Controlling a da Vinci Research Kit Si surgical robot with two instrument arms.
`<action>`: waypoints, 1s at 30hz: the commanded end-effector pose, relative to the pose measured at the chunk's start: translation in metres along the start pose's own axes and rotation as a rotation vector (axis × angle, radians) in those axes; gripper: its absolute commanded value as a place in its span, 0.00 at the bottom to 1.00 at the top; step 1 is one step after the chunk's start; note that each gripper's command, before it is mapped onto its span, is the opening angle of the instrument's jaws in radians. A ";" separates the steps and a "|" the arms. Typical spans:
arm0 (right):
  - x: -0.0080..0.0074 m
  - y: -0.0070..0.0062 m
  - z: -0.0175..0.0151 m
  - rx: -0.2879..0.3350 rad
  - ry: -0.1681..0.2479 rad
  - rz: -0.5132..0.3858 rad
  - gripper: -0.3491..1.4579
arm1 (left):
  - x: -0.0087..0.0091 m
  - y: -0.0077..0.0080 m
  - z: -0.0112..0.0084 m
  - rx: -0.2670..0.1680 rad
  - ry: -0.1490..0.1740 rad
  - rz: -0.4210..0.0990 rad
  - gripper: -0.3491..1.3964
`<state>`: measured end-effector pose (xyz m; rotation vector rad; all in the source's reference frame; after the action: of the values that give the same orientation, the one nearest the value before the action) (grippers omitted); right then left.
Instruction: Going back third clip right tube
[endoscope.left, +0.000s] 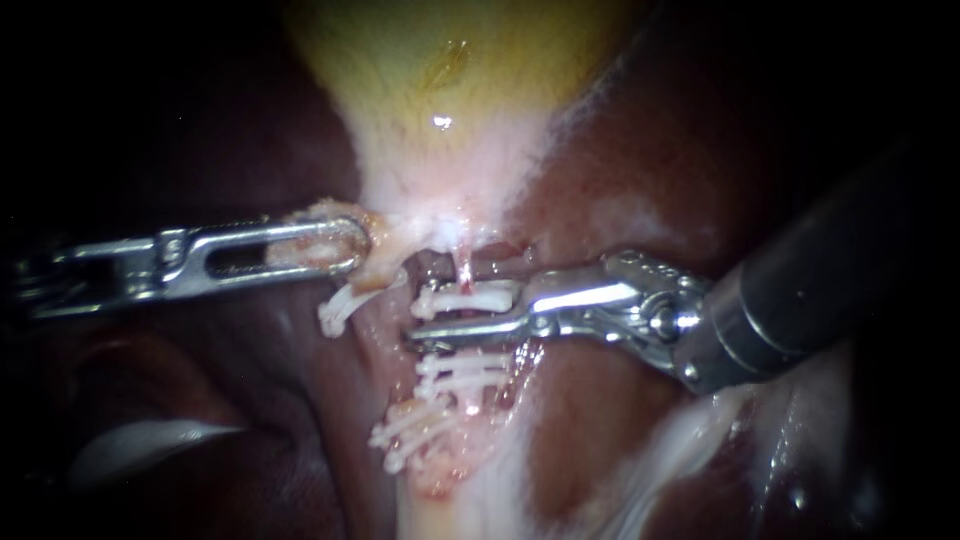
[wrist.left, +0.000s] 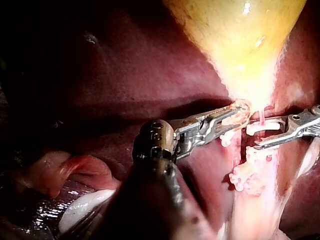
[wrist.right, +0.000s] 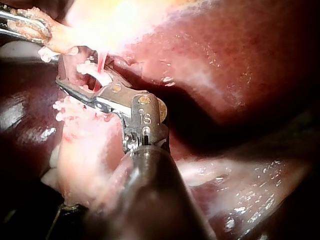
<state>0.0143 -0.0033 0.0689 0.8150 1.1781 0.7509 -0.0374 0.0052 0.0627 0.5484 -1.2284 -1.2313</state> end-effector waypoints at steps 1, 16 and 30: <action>-0.0002 0.0002 0.0001 -0.002 -0.001 -0.019 0.47 | 0.0000 0.0000 0.0000 -0.001 0.000 0.000 0.00; -0.0010 0.0014 -0.0057 -0.023 -0.011 -0.304 0.47 | 0.0002 0.0001 -0.0002 -0.001 0.000 0.001 0.00; 0.0007 -0.0010 -0.0138 -0.009 -0.070 -0.547 0.47 | 0.0002 0.0003 -0.0004 0.001 0.001 0.001 0.00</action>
<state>0.0007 -0.0011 0.0649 0.4669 1.2578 0.2694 -0.0369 0.0050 0.0629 0.5482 -1.2285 -1.2295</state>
